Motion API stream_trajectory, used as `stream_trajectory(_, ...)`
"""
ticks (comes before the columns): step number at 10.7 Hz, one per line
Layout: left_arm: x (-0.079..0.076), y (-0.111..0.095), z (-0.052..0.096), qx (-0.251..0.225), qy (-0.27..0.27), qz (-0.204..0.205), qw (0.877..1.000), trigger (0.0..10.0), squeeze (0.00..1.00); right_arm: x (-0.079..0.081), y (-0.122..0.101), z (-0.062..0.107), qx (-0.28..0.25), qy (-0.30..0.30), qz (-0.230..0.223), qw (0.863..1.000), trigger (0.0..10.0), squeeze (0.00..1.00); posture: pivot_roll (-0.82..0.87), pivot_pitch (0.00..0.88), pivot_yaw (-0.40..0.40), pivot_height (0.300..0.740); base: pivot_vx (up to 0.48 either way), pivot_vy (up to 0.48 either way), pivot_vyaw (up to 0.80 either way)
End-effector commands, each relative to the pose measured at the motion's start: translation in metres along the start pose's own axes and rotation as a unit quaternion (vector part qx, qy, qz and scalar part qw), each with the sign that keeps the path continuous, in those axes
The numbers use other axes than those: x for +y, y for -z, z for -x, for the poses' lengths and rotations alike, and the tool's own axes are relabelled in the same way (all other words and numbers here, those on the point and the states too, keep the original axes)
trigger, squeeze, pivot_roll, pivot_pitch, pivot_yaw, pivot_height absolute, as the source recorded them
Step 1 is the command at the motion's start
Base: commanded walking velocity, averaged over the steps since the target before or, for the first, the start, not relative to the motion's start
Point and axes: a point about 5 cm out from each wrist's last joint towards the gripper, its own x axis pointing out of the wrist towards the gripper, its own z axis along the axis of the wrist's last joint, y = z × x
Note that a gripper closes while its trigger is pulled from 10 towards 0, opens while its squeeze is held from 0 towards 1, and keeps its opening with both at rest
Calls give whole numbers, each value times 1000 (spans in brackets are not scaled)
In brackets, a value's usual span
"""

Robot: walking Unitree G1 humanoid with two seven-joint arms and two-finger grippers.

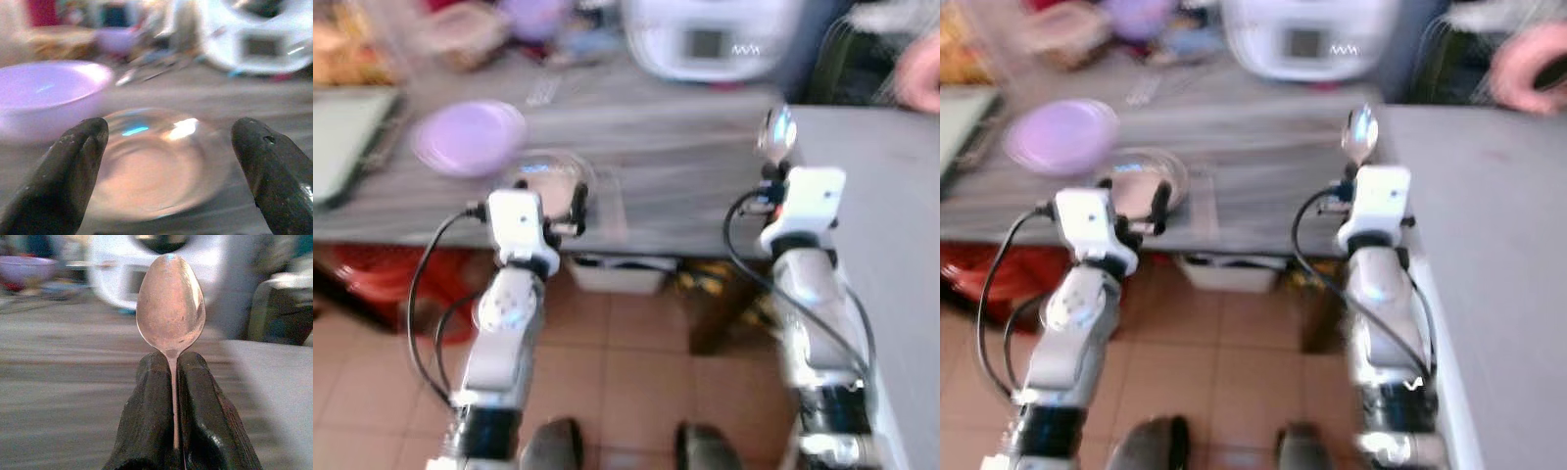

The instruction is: Setting the table

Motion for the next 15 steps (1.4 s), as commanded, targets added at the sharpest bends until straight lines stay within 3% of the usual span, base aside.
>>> stream_trajectory(1, -2, -2, -1, -2, 0, 6, 1000, 10000, 0, -5, -3, 1, -8, 7, 6, 1000, 10000, 0, -47, 191, 13, 740, 0, 439, 0)
stream_trajectory(3, -3, -6, 2, -19, -3, 5, 1000, 10000, 0, -5, -3, 1, -7, 7, 6, 1000, 10000, 0, -44, 193, 11, 740, 0, 452, 0)
stream_trajectory(7, -13, -5, 11, -18, 5, 12, 1000, 10000, 0, -15, -1, -2, 0, 22, 4, 1000, 10000, 0, -39, 204, 11, 740, 0, 0, 0)
stream_trajectory(10, -7, 1, 26, 2, 21, -14, 1000, 10000, 0, -36, 1, -12, 17, 59, -3, 998, 10000, 0, -34, 223, 10, 740, 0, 0, 0)
stream_trajectory(12, 0, 3, 35, 18, 3, -15, 1000, 10000, 0, -56, 4, -22, 51, 73, -1, 996, 10000, 0, -22, 259, 14, 740, 0, 0, 0)
stream_trajectory(15, 8, 4, 49, 42, 17, -31, 998, 10000, 0, -52, 6, -32, 74, 60, -53, 994, 10000, 0, 5, 310, 33, 740, 0, 0, 0)
